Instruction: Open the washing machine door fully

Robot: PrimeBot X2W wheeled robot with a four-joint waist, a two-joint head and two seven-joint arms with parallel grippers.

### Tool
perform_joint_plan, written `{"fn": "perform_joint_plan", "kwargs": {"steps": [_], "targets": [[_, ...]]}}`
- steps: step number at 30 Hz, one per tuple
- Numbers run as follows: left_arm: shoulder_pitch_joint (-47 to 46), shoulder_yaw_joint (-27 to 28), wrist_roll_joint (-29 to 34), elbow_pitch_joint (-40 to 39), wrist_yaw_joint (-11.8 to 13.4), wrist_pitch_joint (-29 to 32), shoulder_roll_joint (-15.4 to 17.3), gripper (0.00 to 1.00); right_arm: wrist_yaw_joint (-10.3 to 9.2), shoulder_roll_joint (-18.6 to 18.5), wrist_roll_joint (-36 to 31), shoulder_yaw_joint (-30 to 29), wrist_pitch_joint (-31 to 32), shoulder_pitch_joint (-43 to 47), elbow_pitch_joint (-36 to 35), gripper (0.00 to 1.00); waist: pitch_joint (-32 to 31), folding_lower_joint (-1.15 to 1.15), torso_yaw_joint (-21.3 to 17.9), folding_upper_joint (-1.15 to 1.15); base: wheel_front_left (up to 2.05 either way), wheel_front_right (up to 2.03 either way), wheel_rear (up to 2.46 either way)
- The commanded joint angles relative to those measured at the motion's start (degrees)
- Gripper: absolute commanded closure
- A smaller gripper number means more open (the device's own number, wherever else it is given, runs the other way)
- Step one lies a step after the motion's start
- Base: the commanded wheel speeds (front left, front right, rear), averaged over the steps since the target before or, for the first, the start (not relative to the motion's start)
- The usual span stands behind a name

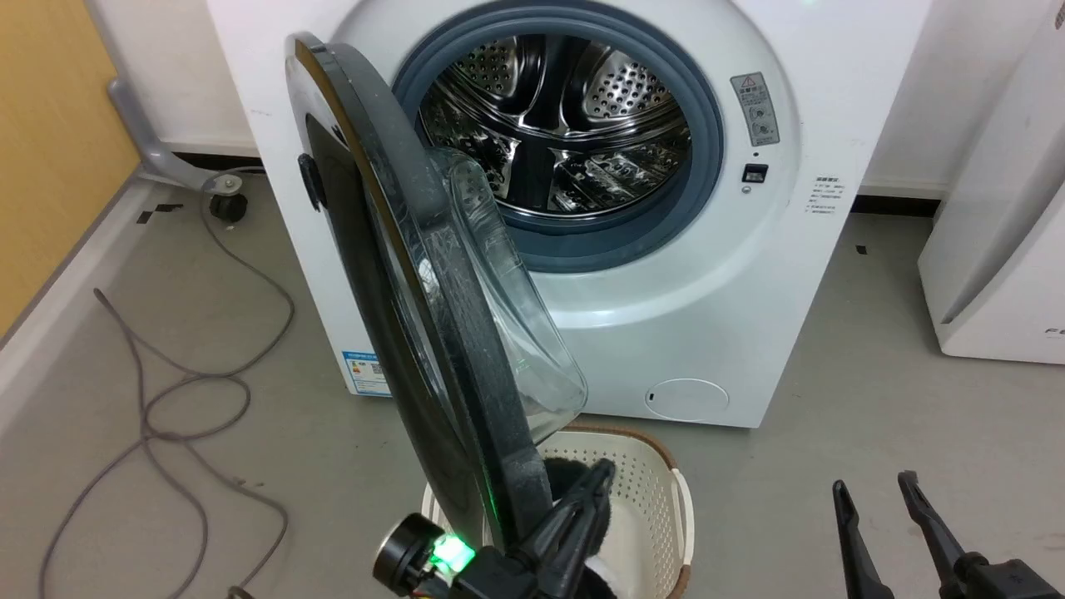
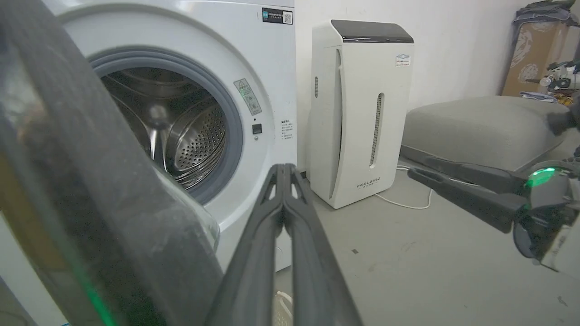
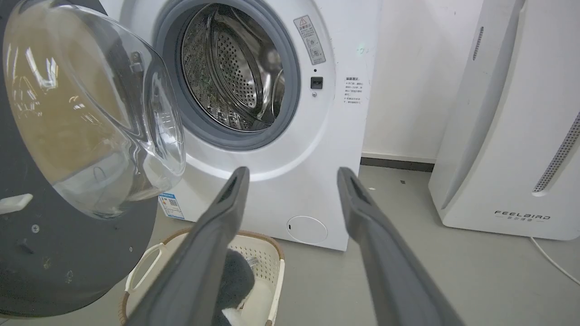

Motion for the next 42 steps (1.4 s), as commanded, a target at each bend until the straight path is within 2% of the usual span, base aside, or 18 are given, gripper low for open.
{"fn": "perform_joint_plan", "kwargs": {"steps": [1,11,27,36,42], "targets": [[0.6,0.3,-0.4,0.2,0.3,-0.2,0.0,1.0,0.05,0.2,0.1,0.0,-0.2,-0.1,0.1,0.0,0.0,-0.01,0.1,0.0,0.0,0.0,0.0],[1.1,1.3,-0.4,1.0,0.2,-0.2,-0.1,1.0,0.05,0.2,0.7,-0.1,-0.2,0.0,0.5,0.0,0.4,-0.01,4.2,0.0,0.0,0.0,0.0],[2.9,2.3,-0.3,1.2,0.2,-0.2,0.4,1.0,0.05,0.2,2.0,2.0,-0.2,-0.3,1.1,0.0,1.1,-0.01,16.1,0.0,0.0,0.0,0.0],[4.6,5.2,-0.8,0.4,1.8,-0.2,1.5,1.0,0.05,0.2,2.1,3.3,-0.2,-0.8,1.1,0.0,2.0,-0.01,22.5,0.0,0.0,0.0,0.0],[4.7,10.6,-2.0,-0.8,4.7,-0.2,2.2,1.0,0.05,0.2,1.5,4.1,-0.2,-1.9,1.5,0.0,3.4,-0.01,24.0,0.0,0.0,0.0,0.0]]}}
